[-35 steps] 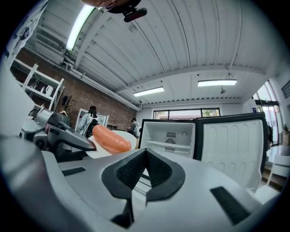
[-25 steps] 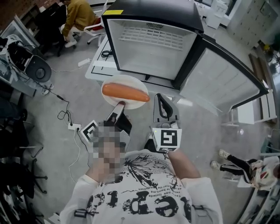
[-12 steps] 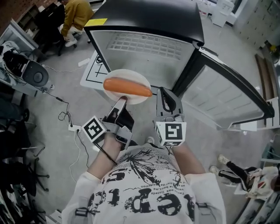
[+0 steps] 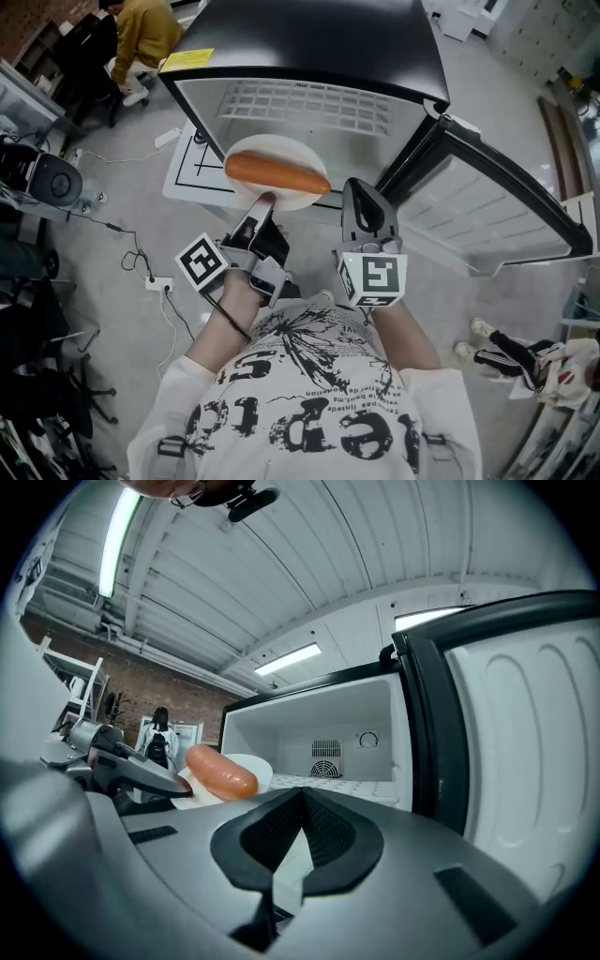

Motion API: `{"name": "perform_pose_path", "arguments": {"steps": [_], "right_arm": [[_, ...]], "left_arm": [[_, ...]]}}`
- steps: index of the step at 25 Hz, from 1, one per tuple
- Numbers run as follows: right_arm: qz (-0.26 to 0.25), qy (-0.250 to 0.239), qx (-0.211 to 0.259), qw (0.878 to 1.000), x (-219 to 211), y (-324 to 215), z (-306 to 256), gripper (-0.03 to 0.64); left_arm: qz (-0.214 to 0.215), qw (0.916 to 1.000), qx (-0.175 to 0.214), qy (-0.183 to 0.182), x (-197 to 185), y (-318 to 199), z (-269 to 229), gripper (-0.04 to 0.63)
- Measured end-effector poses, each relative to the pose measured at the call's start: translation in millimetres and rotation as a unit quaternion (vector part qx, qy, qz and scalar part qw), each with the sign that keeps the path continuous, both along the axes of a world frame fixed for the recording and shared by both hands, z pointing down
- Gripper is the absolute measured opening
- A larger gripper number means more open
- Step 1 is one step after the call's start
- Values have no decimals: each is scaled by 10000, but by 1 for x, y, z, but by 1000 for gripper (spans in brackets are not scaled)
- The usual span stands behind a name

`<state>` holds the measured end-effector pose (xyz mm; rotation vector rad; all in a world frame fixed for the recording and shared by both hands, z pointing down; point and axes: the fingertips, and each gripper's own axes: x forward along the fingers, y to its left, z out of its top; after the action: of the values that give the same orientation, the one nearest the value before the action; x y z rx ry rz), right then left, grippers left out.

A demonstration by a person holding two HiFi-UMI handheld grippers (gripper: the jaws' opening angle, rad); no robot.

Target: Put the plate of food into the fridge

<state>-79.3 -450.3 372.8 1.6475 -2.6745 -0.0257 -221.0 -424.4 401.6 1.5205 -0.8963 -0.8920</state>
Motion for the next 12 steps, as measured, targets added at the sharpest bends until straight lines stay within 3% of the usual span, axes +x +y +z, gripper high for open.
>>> {"name": "perform_pose_path", "arguments": {"steps": [12], "right_arm": [[618,68,-11,9981,-15,-31,-5,0]], "left_arm": [[434,9989,-149,8,-14,-72,-8,23]]}}
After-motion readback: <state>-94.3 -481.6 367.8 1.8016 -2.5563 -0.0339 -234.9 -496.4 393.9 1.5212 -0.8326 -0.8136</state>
